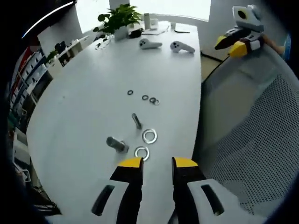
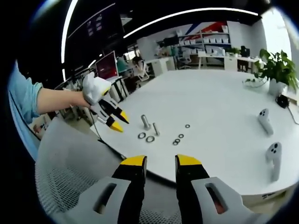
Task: Place the washer onto the threaded stud by aligning its center hole with the stud, sliding it down to the base, and recovering from edge contact or off-axis alignment until the washer reaches the visible bottom stop.
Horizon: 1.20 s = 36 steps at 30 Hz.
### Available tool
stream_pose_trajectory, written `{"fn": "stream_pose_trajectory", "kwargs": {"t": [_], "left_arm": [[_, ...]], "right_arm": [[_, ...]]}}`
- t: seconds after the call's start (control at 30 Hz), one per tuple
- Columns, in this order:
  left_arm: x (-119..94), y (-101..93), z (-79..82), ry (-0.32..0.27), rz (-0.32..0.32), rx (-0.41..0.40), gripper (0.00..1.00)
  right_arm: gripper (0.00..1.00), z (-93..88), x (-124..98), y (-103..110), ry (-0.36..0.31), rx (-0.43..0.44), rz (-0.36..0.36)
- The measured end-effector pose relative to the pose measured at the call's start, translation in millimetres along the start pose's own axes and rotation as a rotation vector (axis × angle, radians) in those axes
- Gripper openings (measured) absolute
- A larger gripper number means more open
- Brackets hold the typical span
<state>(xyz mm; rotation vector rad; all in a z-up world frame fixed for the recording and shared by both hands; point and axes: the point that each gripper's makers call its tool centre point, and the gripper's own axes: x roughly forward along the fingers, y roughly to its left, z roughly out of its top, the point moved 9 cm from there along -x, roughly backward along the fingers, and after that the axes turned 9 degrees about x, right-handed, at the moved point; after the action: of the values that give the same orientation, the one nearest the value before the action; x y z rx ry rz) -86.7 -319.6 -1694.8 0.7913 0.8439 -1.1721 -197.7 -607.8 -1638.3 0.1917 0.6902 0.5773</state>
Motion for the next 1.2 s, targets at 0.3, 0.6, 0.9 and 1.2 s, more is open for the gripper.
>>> {"fn": "stream_pose_trajectory", "kwargs": {"t": [0.3,0.6,0.9,1.2], "left_arm": [[27,14.7,-4.2,0.066,-0.012,-0.005,0.26],[49,23.4,-12.1,0.112,-0.014,-0.007,0.32],[63,30.3,-17.1,0.122,-0.051,-0.010,0.30],[72,32.6,-20.8,0.152,-0.075,0.014,0.28]], "right_arm": [[0.27,0.5,1,-1,0.005,-0.001,0.001],[0.27,0.4,1,-2,0.000,0.002,-0.003],[0.27,0.0,1,-2,0.007,0.004,-0.006],[0.27,-0.1,1,-2,0.006,0.004,-0.004]]}}
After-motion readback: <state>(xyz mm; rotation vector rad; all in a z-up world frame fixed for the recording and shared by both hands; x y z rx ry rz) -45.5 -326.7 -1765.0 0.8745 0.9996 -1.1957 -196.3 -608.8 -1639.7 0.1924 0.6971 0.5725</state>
